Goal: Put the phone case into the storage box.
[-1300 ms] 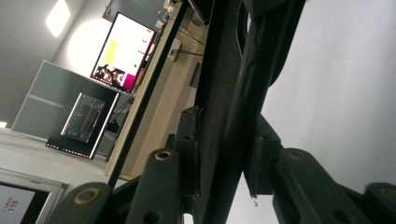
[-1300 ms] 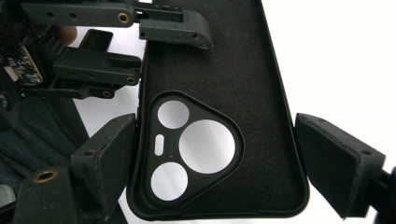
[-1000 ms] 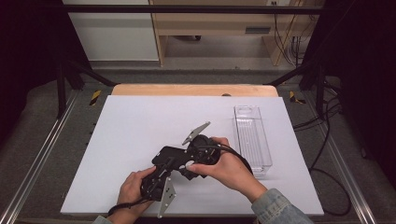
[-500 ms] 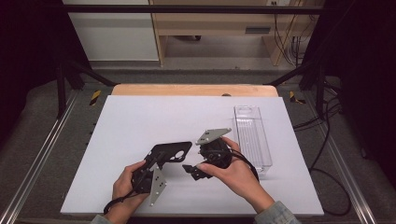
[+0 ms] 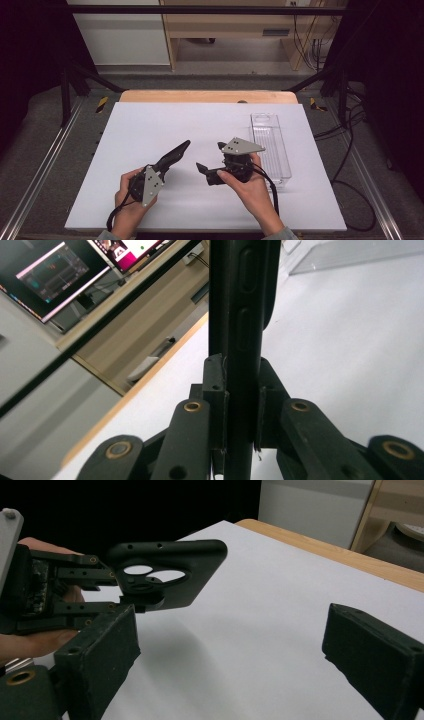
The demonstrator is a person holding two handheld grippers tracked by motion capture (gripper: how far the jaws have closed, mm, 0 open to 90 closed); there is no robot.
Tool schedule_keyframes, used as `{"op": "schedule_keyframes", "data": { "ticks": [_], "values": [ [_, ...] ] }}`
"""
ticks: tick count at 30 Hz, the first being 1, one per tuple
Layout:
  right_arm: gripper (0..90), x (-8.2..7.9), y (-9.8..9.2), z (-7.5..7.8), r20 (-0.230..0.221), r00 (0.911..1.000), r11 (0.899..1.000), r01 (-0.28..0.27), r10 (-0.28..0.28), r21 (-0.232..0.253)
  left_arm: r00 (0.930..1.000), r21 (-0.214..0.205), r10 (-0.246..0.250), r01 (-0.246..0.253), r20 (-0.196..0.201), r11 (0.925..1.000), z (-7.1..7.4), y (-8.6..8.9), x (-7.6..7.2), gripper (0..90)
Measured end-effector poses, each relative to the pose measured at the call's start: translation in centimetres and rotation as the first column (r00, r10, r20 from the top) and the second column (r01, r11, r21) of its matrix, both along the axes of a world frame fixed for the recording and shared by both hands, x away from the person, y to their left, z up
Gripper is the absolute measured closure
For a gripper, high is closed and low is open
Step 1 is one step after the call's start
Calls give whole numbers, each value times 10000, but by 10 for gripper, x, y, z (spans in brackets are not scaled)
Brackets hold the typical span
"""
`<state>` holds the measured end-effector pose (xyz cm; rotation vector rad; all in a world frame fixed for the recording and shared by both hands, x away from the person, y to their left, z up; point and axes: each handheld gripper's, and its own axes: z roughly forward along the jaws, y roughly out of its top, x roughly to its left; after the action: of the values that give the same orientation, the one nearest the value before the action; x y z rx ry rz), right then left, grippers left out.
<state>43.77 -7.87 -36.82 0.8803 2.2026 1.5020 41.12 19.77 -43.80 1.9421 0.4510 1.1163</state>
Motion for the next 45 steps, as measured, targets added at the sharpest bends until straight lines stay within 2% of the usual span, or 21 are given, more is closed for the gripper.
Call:
{"op": "schedule_keyframes", "data": {
  "ticks": [1,4,8,11,14,17,18,19,23,24,25,29,31,33,35,36,40,45],
  "values": [
    [80,0,-1,0,94,9999,10000,51,-51,-36,10000,-184,-23,22,-92,9998,1,1,0,801],
    [80,-2,-3,-6,193,9997,9992,165,-173,360,9991,-807,-188,157,-376,9966,2,2,1,801],
    [77,-5,0,-10,309,9994,9981,164,-183,588,9965,-1526,-450,339,-701,9877,4,4,1,801],
    [76,-8,2,-10,448,9989,9967,115,-152,809,9932,-2243,-659,430,-957,9736,6,6,2,801],
    [76,-10,5,-11,558,9983,9950,135,-191,987,9879,-2984,-944,540,-1229,9529,7,8,1,801],
    [82,-12,8,-13,681,9974,9934,145,-224,1141,9814,-3508,-1221,633,-1480,9343,8,9,1,802],
    [85,-12,9,-14,693,9973,9927,162,-246,1194,9807,-3648,-1309,700,-1451,9285,8,9,2,802],
    [88,-13,9,-15,694,9972,9922,177,-264,1235,9763,-3802,-1408,691,-1641,9223,7,9,1,802],
    [89,-14,13,-21,635,9976,9907,183,-271,1349,9671,-4144,-1746,842,-1852,9062,7,7,1,801],
    [87,-14,14,-22,624,9977,9900,172,-261,1401,9640,-4264,-1835,863,-1923,9004,7,7,1,802],
    [86,-14,15,-23,600,9978,9893,185,-274,1450,9607,-4478,-1932,861,-1993,8900,6,7,1,802],
    [74,-14,17,-26,556,9978,9857,273,-370,1662,9505,-4913,-2178,841,-2216,8669,5,8,3,802],
    [65,-14,18,-26,449,9983,9850,295,-376,1700,9464,-5069,-2271,828,-2297,8580,4,9,3,802],
    [55,-14,19,-27,401,9986,9850,281,-354,1704,9440,-5131,-2335,845,-2333,8541,4,9,4,803],
    [47,-14,20,-28,380,9988,9853,244,-313,1693,9391,-5332,-2466,852,-2392,8417,3,9,4,803],
    [40,-14,21,-28,368,9989,9858,215,-280,1665,9370,-5374,-2519,867,-2421,8388,3,9,4,802],
    [34,-14,21,-29,358,9988,9874,273,-332,1559,9253,-5670,-2792,899,-2565,8188,0,9,6,802],
    [33,-15,21,-29,403,9984,9874,331,-398,1550,9170,-5859,-2973,912,-2658,8052,-1,8,6,803]
  ]
}}
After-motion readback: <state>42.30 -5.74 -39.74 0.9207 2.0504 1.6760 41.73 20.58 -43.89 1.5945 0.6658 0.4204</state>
